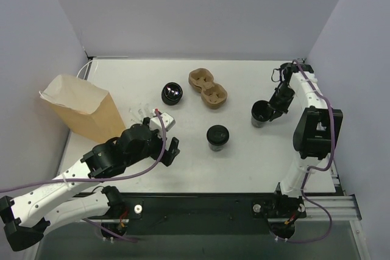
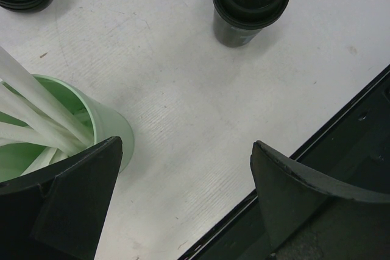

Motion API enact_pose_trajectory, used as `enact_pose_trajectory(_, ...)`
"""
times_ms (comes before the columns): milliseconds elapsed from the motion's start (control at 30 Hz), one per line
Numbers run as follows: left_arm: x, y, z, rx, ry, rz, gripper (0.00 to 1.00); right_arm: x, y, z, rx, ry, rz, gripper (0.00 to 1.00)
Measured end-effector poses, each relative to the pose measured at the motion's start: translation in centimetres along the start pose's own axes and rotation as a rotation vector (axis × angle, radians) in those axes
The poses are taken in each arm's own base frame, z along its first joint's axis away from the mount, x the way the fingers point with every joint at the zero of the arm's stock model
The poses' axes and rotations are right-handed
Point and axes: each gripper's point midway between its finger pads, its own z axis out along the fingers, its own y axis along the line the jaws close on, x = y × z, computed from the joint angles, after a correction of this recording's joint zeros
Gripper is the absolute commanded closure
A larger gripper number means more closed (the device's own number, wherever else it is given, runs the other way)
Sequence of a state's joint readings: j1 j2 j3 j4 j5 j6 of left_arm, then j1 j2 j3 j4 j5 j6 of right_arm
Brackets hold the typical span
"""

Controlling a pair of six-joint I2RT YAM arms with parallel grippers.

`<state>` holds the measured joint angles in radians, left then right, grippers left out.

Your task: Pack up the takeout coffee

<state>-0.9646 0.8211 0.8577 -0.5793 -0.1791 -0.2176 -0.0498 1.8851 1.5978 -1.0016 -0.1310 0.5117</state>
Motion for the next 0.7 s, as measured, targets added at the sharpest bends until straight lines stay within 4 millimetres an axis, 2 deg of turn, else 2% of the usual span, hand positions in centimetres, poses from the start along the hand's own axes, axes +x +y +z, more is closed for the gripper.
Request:
enact_pose_trajectory(133,0.0,0.0,0.0,0.000,0.000,-0.002,0.04,-0.2,-0.6,0.9,0.005,0.031,0.010,0.88)
enact_pose_trajectory(233,0.0,0.0,0.0,-0.001,0.001,-0.005,0.03,-0.4,-0.7,1.1,-0.001,0.044,0.017,0.72)
enact_pose_trajectory(267,0.0,0.0,0.0,-0.001,0.001,-0.006,0.03,-0.5,-0.8,1.0,-0.003,0.041,0.016,0.62)
enact_pose_trajectory(433,0.2,-0.1,0.3,-0.002,0.011,-0.006,0.03,-1.1,-0.5,0.3,-0.024,0.018,0.008,0.54)
enact_pose_trajectory(533,0.3,-0.2,0.7,-0.002,0.029,-0.004,0.03,-1.5,-0.2,-0.7,-0.043,-0.014,0.006,0.51)
enact_pose_trajectory(700,-0.8,-1.1,1.8,0.016,0.055,-0.010,0.06,-1.6,0.0,-4.9,-0.100,-0.129,-0.005,0.50)
